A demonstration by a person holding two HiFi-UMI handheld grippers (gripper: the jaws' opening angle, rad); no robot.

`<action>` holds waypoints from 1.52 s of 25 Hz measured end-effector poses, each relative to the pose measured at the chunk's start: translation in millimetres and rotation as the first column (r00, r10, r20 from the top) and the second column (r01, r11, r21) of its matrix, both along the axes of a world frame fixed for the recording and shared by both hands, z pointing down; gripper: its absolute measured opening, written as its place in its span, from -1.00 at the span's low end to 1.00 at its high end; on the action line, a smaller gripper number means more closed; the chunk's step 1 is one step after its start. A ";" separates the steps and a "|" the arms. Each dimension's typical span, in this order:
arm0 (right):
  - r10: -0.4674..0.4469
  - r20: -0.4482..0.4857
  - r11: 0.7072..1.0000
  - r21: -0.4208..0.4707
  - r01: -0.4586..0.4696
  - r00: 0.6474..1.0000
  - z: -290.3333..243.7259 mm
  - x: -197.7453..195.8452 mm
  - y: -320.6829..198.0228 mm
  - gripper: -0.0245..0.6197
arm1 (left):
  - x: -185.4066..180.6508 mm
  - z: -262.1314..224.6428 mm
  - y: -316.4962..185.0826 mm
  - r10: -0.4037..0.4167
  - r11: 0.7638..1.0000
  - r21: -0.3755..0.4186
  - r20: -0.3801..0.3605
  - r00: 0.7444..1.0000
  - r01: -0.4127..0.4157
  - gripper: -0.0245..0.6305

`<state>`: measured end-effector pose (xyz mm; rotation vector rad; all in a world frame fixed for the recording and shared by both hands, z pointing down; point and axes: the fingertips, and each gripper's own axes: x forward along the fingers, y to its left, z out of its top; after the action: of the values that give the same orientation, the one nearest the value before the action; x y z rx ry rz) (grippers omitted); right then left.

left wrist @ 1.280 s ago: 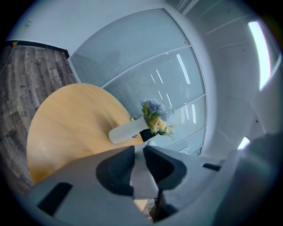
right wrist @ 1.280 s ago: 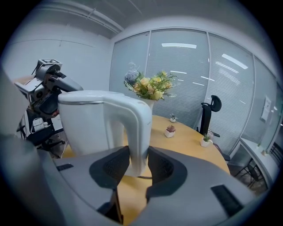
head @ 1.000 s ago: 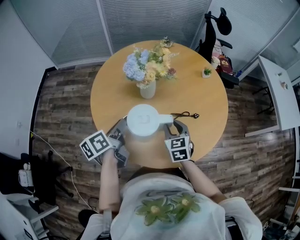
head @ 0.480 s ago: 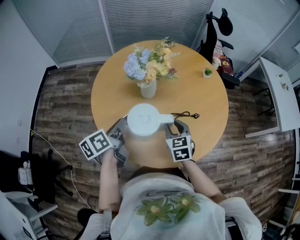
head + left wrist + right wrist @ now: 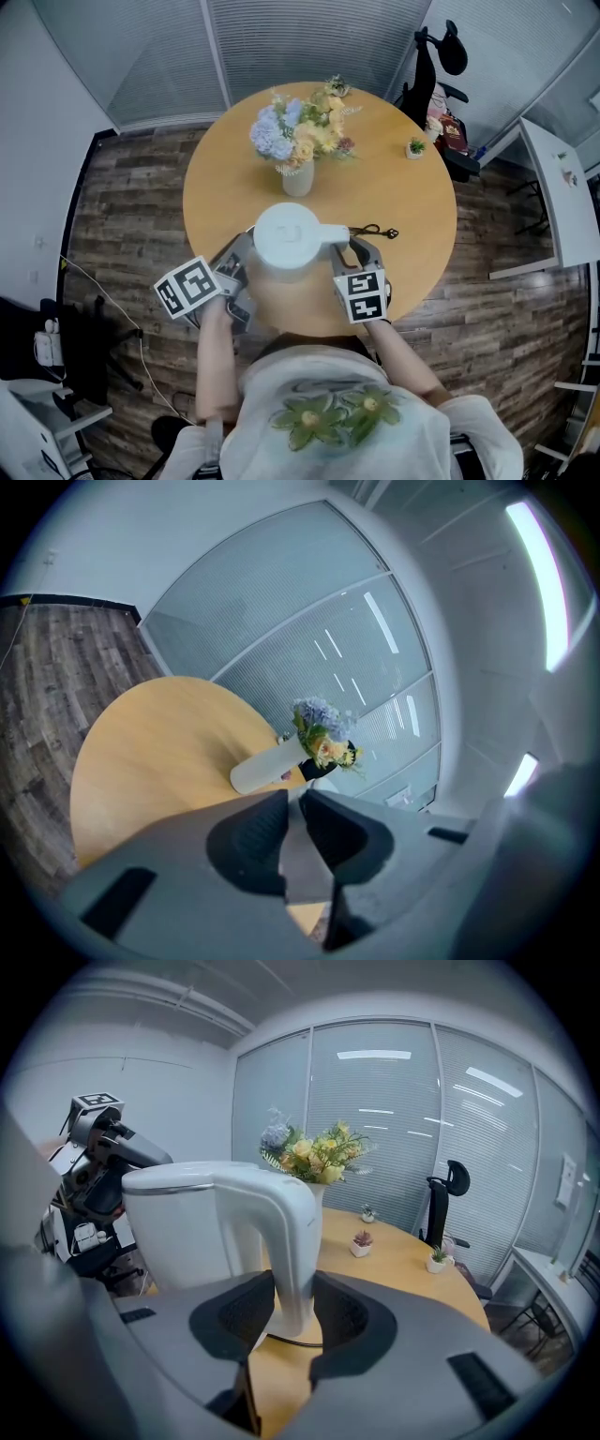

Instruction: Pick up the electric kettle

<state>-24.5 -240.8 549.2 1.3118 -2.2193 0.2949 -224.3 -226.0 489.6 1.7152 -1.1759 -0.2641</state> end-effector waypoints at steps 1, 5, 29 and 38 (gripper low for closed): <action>0.000 0.002 1.000 0.003 0.000 1.000 -1.6 0.2 -0.2 -0.48 | 0.3 -1.7 -0.1 0.000 1.000 0.004 0.000 1.000 0.000 -0.73; -0.003 0.012 1.000 0.015 0.003 1.000 -7.7 0.1 -2.6 -0.48 | 0.4 -8.1 -1.5 -0.005 1.000 0.018 0.000 1.000 0.005 -0.73; -0.025 0.042 0.997 0.075 0.022 0.999 -45.3 -6.7 -7.2 -0.48 | -7.3 -45.6 -0.6 -0.028 0.995 0.100 -0.002 1.000 0.028 -0.73; -0.040 0.051 0.993 0.111 0.034 0.998 -63.4 -10.8 -6.2 -0.48 | -11.9 -62.1 5.3 -0.039 0.990 0.133 0.002 0.999 0.039 -0.73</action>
<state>-35.3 -247.0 485.7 1.3322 -2.3312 0.1984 -236.2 -220.7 427.5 1.8104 -1.2192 -0.3700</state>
